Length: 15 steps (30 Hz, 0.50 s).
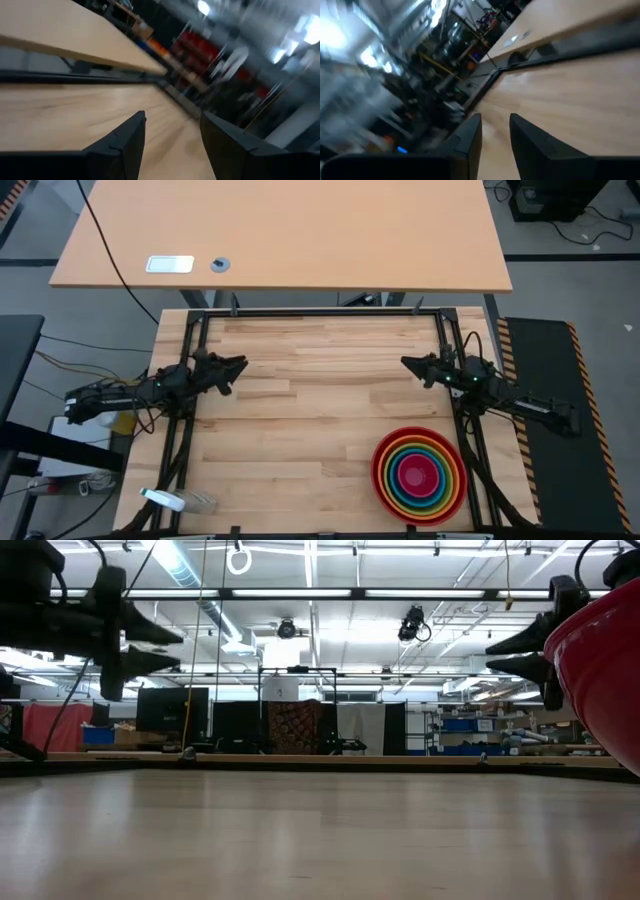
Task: Nest bowls inside each other
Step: Return To Home Position
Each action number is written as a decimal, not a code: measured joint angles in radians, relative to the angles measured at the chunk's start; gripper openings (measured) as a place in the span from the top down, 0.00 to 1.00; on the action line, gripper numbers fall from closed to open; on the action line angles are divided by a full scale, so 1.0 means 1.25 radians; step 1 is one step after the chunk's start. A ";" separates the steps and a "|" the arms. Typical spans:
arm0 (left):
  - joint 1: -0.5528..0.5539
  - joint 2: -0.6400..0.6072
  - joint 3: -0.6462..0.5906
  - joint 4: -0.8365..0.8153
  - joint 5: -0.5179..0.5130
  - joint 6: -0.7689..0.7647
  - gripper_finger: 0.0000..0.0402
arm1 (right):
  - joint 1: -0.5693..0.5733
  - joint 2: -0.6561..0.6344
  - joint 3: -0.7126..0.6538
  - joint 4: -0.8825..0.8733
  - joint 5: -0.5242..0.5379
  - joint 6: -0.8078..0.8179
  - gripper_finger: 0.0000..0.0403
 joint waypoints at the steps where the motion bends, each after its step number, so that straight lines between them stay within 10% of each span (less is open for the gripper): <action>1: 0.000 0.000 0.000 -0.023 0.000 0.050 0.52 | 0.000 0.003 0.000 0.001 -0.002 -0.063 0.73; 6: 0.000 0.000 0.000 -0.064 0.001 0.220 0.52 | 0.000 0.007 0.000 0.001 -0.017 -0.326 0.73; 15: 0.000 0.000 0.000 -0.064 0.001 0.240 0.52 | 0.000 0.007 0.000 0.000 -0.017 -0.353 0.73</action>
